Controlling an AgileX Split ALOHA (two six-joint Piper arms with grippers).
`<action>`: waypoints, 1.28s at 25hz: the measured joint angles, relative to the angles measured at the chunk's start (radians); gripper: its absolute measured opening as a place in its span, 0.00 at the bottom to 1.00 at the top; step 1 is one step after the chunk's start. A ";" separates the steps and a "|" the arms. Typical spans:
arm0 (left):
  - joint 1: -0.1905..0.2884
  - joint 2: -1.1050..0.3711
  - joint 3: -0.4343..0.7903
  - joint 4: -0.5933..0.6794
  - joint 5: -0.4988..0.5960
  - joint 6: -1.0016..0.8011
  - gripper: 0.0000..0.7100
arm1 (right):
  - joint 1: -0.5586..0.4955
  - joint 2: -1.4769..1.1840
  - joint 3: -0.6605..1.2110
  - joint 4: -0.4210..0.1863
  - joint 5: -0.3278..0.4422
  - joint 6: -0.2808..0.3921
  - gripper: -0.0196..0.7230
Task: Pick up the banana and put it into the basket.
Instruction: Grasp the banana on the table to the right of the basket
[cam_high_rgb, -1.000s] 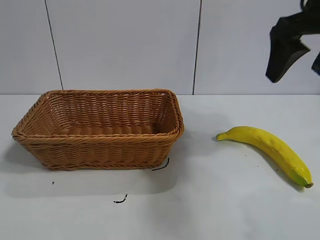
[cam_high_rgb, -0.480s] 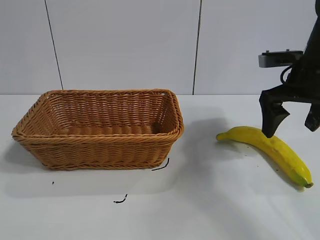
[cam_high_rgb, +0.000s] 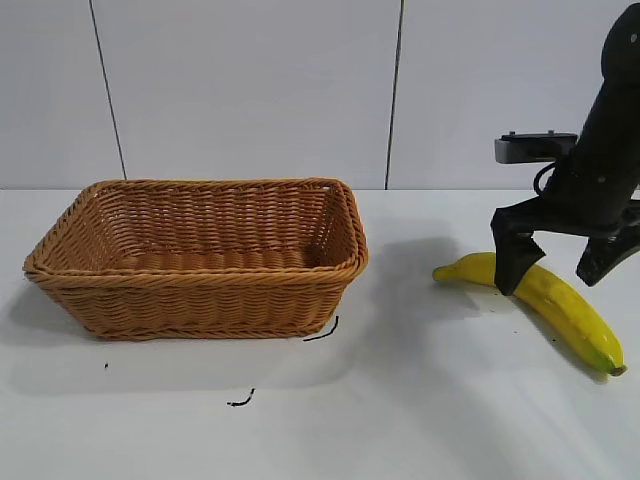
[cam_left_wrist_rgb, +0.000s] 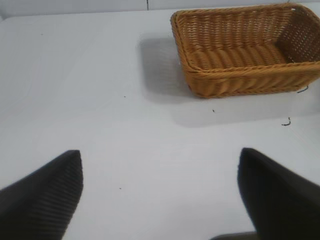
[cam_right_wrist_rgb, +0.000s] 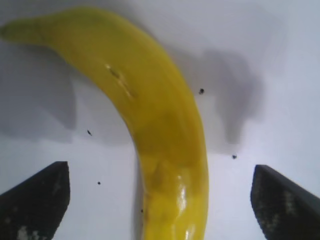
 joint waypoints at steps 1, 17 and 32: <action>0.000 0.000 0.000 0.000 0.000 0.000 0.89 | 0.000 0.004 0.000 -0.004 0.005 0.006 0.92; 0.000 0.000 0.000 0.000 0.000 0.000 0.89 | 0.000 0.014 0.000 -0.013 0.014 0.019 0.45; 0.000 0.000 0.000 0.000 0.000 0.000 0.89 | 0.000 -0.033 -0.156 -0.064 0.218 0.025 0.41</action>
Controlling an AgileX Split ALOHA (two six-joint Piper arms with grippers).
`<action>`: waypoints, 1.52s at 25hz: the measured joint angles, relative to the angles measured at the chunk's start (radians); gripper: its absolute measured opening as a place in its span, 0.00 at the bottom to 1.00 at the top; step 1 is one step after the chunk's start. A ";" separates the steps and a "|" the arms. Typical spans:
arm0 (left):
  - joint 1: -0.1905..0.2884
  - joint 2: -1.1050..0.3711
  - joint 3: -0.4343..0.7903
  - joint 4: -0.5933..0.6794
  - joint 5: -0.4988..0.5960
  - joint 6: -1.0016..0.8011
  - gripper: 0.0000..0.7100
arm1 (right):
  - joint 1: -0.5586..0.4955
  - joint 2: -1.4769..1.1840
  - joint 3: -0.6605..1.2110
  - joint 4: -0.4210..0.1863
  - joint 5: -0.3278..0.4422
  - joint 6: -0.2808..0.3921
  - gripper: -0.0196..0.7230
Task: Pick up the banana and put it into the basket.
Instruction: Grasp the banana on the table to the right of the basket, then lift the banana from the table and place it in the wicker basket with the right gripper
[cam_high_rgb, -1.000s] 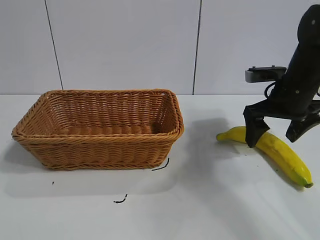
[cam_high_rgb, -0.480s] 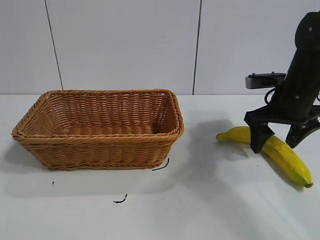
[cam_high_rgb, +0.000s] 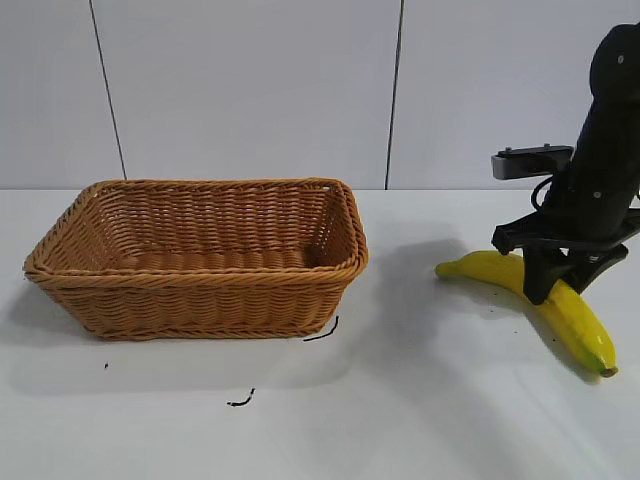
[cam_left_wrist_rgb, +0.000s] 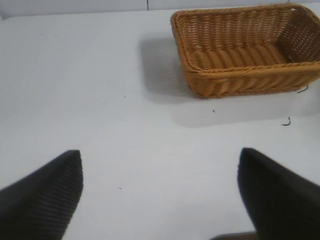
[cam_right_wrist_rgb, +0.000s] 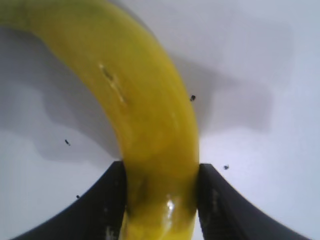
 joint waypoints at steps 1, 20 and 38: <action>0.000 0.000 0.000 0.000 0.000 0.000 0.89 | 0.000 -0.014 -0.029 0.001 0.029 0.000 0.41; 0.000 0.000 0.000 0.000 0.000 0.000 0.89 | 0.404 -0.039 -0.472 -0.092 0.052 -0.065 0.41; 0.000 0.000 0.000 0.000 0.000 0.000 0.89 | 0.627 0.254 -0.490 -0.199 -0.194 -0.087 0.41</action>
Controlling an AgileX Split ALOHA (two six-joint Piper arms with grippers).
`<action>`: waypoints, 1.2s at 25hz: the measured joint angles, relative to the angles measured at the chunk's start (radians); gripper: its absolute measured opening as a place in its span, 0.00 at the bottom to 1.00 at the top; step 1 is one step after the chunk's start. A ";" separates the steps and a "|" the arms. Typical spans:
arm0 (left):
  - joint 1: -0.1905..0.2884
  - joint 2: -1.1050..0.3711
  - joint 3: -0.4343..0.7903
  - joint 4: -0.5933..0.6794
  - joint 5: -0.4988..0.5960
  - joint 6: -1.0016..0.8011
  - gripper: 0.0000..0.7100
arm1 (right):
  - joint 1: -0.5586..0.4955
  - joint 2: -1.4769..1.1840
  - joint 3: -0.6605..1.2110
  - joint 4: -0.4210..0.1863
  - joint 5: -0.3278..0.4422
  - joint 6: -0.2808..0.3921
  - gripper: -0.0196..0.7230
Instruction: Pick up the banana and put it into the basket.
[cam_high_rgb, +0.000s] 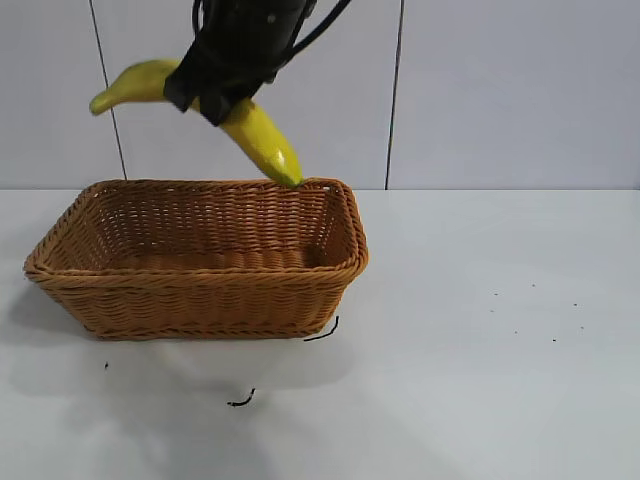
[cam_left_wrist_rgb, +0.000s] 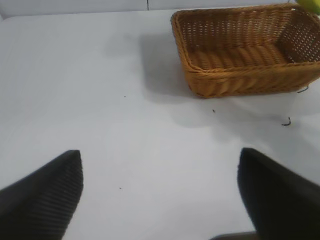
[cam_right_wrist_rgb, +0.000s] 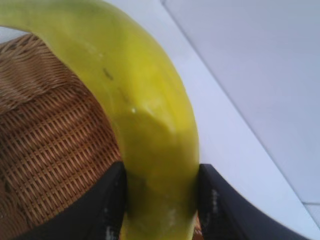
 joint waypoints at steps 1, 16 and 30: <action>0.000 0.000 0.000 0.000 0.000 0.000 0.89 | 0.000 0.001 0.000 0.006 -0.004 0.000 0.41; 0.000 0.000 0.000 0.000 0.000 0.000 0.89 | 0.001 0.001 0.000 0.026 -0.046 -0.001 0.77; 0.000 0.000 0.000 0.000 0.000 0.000 0.89 | -0.066 -0.050 -0.161 0.033 0.150 0.163 0.94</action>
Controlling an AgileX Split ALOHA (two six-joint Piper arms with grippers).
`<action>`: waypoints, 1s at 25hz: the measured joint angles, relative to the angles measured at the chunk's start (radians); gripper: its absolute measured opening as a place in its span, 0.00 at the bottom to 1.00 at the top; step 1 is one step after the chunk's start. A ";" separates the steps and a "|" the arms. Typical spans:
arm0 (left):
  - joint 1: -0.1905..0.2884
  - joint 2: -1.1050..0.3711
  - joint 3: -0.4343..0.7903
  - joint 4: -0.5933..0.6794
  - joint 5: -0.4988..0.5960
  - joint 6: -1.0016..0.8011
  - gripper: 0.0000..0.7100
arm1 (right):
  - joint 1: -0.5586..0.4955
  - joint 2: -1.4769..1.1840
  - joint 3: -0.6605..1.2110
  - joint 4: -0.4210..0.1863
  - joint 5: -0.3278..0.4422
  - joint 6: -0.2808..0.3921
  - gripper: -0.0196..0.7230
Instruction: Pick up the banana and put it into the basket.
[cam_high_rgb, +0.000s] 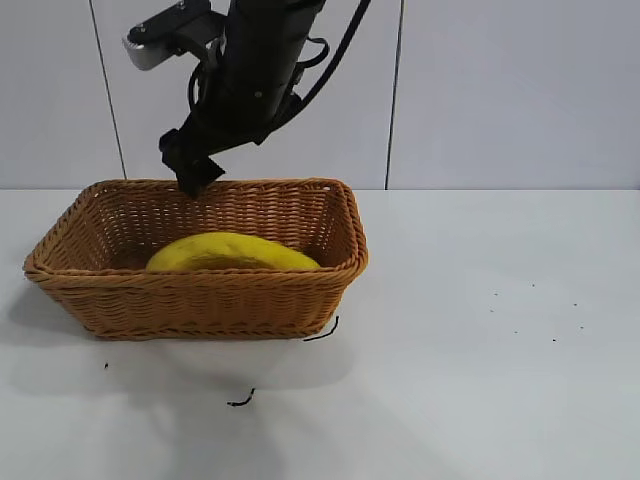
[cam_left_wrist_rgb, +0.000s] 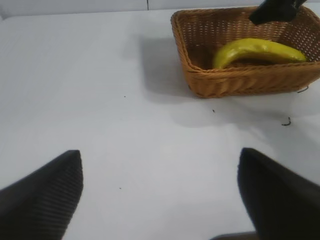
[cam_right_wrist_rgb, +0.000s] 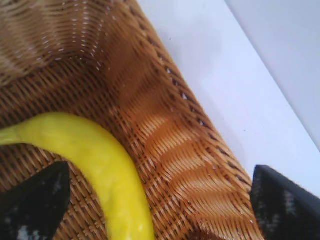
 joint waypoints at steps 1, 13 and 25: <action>0.000 0.000 0.000 0.000 0.000 0.000 0.89 | -0.021 0.000 -0.014 0.007 0.028 0.011 0.94; 0.000 0.000 0.000 0.000 0.000 0.000 0.89 | -0.382 -0.003 -0.042 0.051 0.317 0.145 0.94; 0.000 0.000 0.000 0.000 0.000 0.000 0.89 | -0.570 -0.011 -0.022 0.122 0.338 0.147 0.94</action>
